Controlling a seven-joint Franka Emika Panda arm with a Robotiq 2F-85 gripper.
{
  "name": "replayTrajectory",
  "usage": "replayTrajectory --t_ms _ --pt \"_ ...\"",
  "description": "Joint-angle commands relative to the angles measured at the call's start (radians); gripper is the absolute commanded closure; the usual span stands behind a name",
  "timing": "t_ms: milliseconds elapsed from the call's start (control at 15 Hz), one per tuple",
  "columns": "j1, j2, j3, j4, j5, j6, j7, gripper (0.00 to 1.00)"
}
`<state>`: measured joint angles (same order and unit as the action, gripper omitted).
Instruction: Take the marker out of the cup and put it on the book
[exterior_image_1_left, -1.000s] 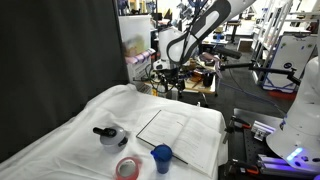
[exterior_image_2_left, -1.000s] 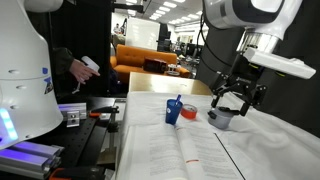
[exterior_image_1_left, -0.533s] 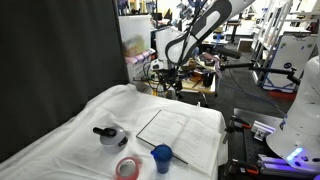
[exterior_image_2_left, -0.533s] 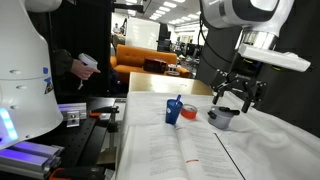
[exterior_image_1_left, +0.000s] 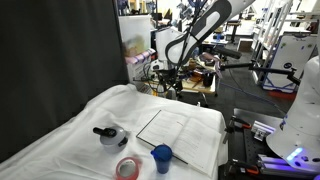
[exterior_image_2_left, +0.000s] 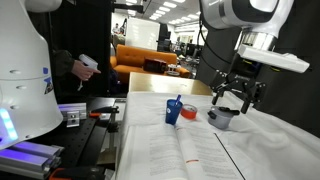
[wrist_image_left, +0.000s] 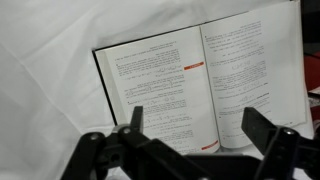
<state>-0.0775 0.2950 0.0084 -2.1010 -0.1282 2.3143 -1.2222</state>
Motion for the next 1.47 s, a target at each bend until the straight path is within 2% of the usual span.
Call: replayTrajectory --t_ms 0,333,667,1000,1400 --pt "-0.005 -0.001 0.004 0.003 -0.011 -0.004 -0.004 0.00" --pt "-0.007 0.000 0.007 -0.010 0.012 0.056 0.020 0.00" --pt "-0.022 -0.002 0.022 -0.023 0.056 0.106 -0.029 0.00" --pt "-0.042 -0.004 0.040 -0.022 0.134 0.096 -0.154 0.00" --pt "-0.023 0.001 0.020 -0.012 0.119 0.077 -0.132 0.00"
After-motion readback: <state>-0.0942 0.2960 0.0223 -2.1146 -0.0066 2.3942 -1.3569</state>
